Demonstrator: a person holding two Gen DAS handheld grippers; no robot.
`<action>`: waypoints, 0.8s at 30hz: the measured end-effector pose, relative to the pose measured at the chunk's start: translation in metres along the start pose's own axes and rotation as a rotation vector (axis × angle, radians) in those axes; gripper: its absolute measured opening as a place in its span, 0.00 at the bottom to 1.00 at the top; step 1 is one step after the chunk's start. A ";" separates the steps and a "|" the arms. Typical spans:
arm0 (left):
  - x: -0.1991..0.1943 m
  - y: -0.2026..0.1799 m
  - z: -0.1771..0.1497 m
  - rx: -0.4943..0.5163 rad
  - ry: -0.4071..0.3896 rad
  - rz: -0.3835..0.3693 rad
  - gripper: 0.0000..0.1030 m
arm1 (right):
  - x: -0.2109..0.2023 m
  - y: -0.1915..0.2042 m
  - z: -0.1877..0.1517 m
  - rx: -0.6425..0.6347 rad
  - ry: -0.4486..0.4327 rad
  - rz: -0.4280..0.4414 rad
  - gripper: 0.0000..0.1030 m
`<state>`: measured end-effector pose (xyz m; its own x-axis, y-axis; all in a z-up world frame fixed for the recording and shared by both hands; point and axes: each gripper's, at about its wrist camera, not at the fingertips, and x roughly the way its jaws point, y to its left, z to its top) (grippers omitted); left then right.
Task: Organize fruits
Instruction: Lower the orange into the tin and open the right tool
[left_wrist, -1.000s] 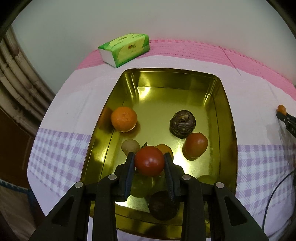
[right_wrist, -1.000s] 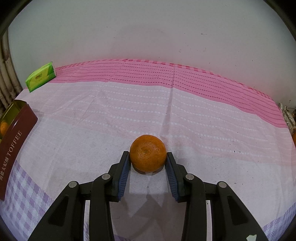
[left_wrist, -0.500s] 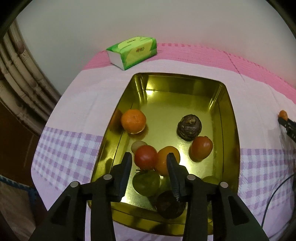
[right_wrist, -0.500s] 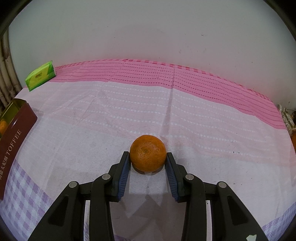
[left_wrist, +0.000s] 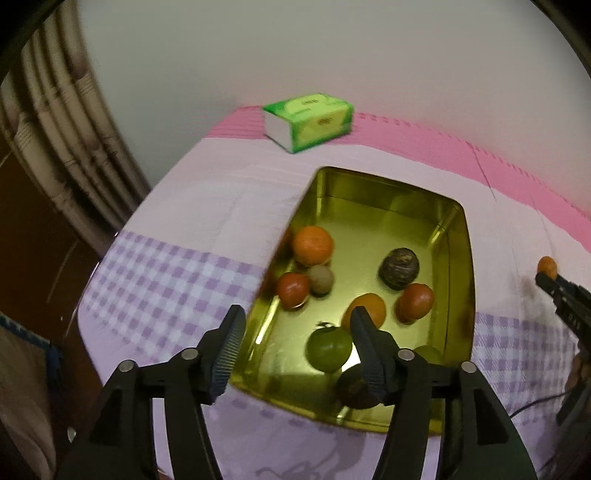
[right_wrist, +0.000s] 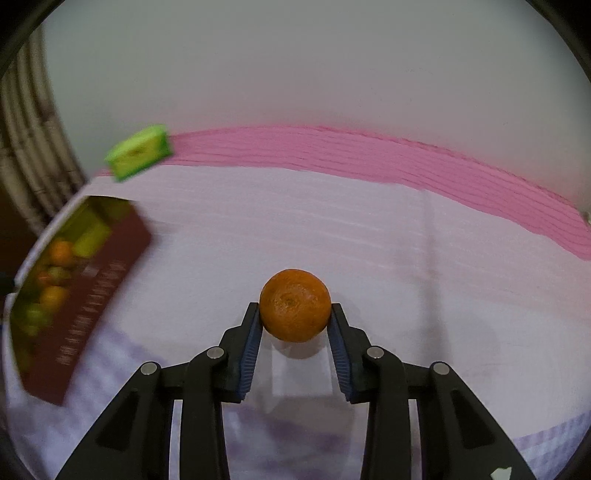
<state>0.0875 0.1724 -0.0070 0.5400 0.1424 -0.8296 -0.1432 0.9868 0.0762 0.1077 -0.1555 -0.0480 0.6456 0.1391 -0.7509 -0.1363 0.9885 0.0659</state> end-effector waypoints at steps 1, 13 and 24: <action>-0.004 0.004 -0.002 -0.013 -0.005 0.007 0.62 | -0.003 0.013 0.002 -0.016 -0.007 0.030 0.32; -0.021 0.026 -0.022 -0.046 0.003 0.071 0.65 | -0.002 0.170 0.016 -0.250 0.003 0.250 0.33; -0.018 0.028 -0.022 -0.049 0.007 0.077 0.66 | 0.022 0.213 0.012 -0.340 0.050 0.224 0.33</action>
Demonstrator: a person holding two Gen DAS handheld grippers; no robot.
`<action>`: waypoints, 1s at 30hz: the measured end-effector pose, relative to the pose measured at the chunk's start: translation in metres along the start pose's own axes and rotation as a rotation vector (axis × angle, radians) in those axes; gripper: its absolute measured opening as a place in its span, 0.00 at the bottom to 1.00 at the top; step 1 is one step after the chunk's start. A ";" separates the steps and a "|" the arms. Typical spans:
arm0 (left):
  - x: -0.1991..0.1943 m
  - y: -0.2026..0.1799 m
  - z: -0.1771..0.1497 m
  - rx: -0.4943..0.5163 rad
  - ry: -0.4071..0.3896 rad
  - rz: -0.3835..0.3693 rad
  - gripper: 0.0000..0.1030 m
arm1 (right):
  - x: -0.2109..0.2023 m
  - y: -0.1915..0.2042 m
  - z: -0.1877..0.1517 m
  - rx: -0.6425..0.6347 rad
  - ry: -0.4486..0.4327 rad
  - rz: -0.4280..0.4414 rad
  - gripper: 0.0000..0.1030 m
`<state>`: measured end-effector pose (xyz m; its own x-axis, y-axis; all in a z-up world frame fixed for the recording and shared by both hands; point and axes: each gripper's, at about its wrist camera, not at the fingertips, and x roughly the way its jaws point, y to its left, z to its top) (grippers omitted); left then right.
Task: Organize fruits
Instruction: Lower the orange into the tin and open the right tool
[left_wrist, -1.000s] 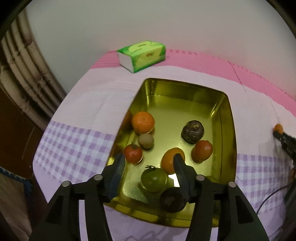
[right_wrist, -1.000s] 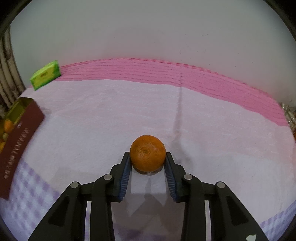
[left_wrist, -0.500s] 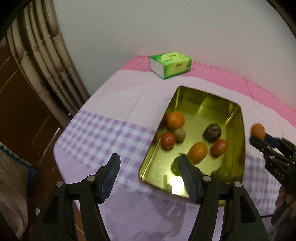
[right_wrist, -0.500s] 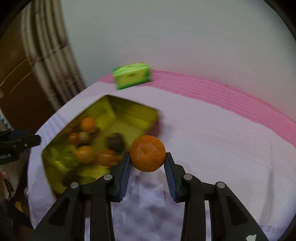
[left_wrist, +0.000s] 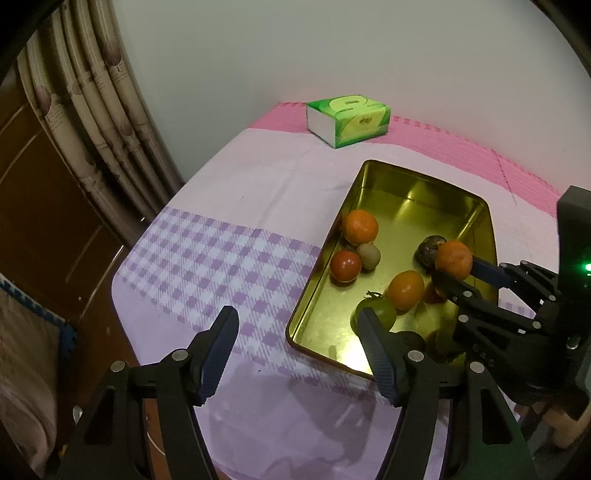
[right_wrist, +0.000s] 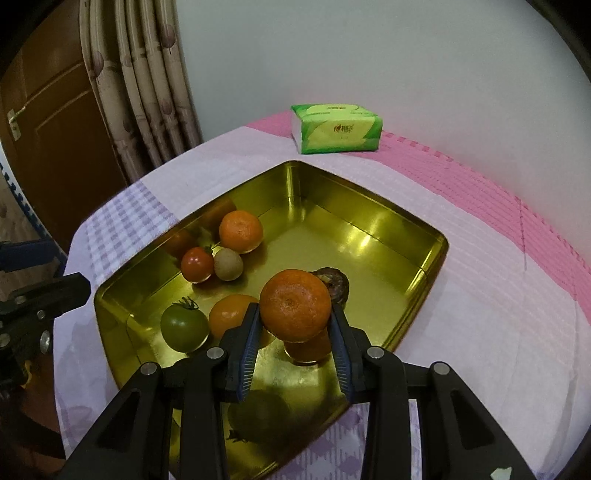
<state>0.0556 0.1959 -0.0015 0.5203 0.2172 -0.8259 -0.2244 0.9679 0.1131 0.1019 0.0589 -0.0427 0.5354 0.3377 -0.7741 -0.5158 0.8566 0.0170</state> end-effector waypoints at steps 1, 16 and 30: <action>0.000 0.000 0.000 0.000 0.002 -0.001 0.66 | 0.003 0.001 0.001 -0.004 0.004 -0.005 0.33; 0.003 -0.008 -0.005 0.020 0.017 -0.002 0.66 | 0.003 0.002 -0.002 0.006 -0.005 -0.045 0.48; 0.004 -0.016 -0.008 0.045 0.015 0.001 0.67 | -0.042 0.000 -0.024 0.081 -0.020 -0.124 0.98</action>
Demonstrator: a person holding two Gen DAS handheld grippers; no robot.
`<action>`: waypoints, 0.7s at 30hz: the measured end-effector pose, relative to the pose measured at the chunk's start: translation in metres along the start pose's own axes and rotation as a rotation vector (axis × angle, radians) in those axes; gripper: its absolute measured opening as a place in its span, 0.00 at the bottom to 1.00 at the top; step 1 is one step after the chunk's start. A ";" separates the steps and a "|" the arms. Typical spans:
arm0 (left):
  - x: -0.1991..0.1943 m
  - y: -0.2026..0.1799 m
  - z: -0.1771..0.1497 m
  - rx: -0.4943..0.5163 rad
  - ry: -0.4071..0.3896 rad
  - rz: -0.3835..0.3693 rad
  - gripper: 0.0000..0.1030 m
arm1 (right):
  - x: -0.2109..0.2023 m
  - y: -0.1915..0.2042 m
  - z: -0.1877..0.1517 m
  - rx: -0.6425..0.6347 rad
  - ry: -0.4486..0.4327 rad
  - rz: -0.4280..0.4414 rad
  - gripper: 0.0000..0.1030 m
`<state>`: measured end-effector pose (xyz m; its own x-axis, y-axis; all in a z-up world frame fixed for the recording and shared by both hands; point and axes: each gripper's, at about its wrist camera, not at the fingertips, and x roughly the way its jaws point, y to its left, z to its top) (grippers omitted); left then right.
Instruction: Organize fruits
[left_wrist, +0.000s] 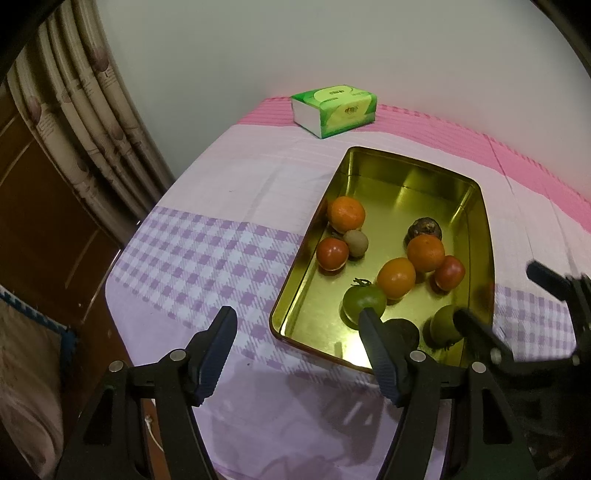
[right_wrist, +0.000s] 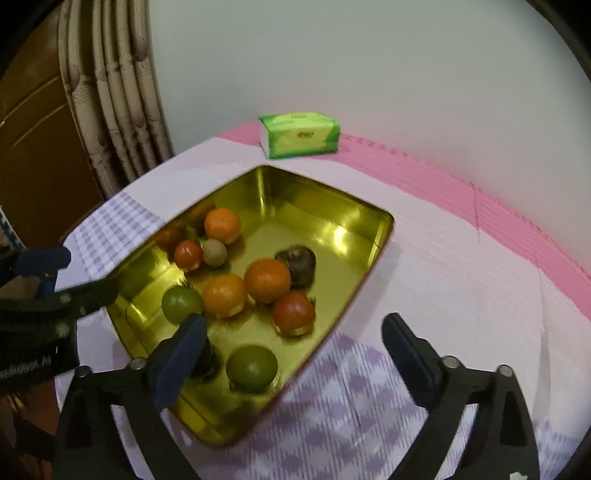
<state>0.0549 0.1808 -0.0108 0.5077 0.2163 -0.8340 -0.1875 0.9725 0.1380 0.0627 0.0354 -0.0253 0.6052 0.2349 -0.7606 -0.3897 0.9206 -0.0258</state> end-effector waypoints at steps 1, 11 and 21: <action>0.000 -0.001 0.000 0.003 0.001 0.001 0.67 | -0.002 -0.001 -0.004 0.008 0.015 0.000 0.98; 0.001 -0.008 -0.003 0.030 0.008 0.000 0.67 | -0.011 -0.005 -0.030 0.073 0.058 0.027 0.99; 0.003 -0.009 -0.003 0.029 0.016 -0.003 0.67 | -0.011 0.006 -0.036 0.041 0.058 0.021 0.99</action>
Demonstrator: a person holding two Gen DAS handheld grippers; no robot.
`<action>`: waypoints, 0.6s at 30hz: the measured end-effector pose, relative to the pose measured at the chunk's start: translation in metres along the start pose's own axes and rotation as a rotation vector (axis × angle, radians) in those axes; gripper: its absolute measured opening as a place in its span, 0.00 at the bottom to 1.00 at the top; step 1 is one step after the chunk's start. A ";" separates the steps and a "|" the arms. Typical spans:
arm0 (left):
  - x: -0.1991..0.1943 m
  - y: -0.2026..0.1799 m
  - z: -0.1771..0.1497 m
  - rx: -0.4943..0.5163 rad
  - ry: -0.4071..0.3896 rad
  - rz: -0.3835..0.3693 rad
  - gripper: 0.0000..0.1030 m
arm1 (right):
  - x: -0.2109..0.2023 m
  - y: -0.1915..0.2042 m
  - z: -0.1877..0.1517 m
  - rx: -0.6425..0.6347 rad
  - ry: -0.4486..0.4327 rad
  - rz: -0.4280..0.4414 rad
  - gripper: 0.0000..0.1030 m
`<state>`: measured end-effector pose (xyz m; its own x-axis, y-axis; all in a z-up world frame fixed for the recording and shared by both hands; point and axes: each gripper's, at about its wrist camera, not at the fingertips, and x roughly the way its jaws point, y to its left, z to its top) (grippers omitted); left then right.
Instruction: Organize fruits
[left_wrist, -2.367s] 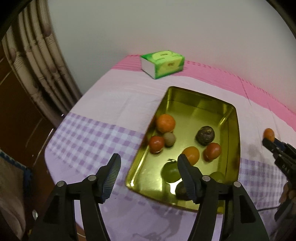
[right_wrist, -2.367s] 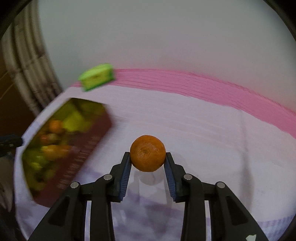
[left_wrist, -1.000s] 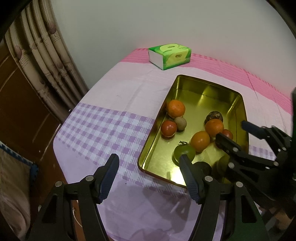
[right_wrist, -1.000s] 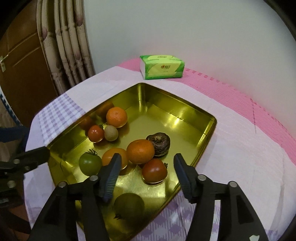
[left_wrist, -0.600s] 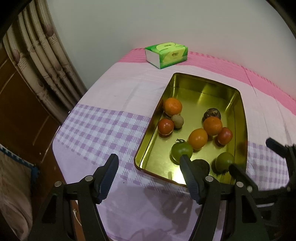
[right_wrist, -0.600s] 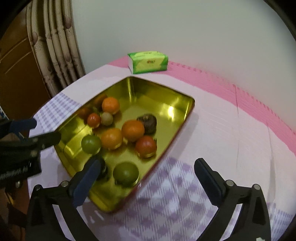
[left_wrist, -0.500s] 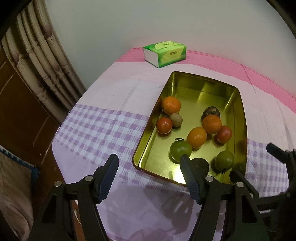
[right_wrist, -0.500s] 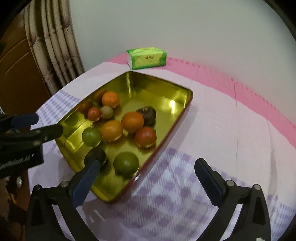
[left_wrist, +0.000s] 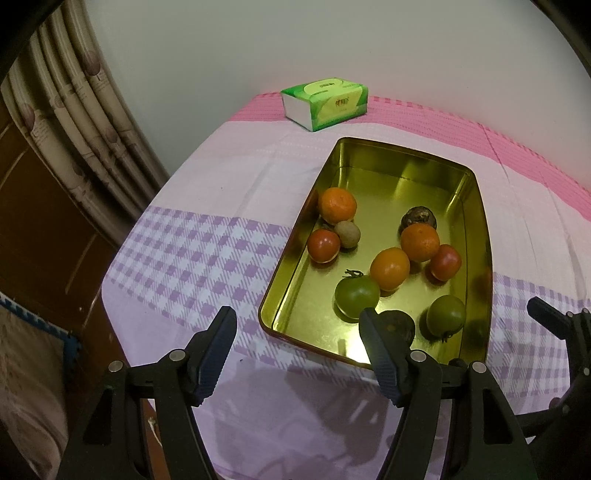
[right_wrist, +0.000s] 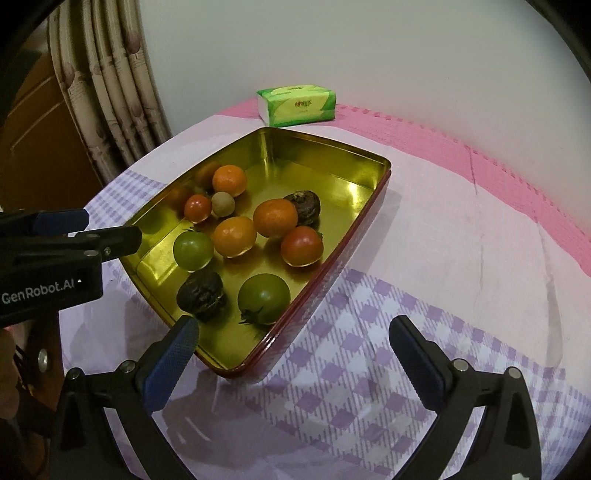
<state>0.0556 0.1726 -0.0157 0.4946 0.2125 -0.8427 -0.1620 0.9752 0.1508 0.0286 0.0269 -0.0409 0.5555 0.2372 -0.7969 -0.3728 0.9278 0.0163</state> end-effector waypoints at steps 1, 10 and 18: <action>0.000 0.000 0.000 0.000 0.000 0.000 0.67 | 0.000 0.001 0.000 0.000 0.001 -0.002 0.99; 0.000 -0.001 -0.001 -0.001 0.001 -0.001 0.67 | -0.005 0.010 -0.001 -0.027 -0.007 0.018 0.99; 0.000 -0.001 -0.002 0.000 0.003 -0.001 0.67 | -0.006 0.013 -0.001 -0.029 -0.005 0.020 0.99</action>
<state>0.0543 0.1716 -0.0170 0.4925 0.2117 -0.8442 -0.1617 0.9753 0.1502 0.0197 0.0371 -0.0368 0.5517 0.2572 -0.7934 -0.4056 0.9139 0.0143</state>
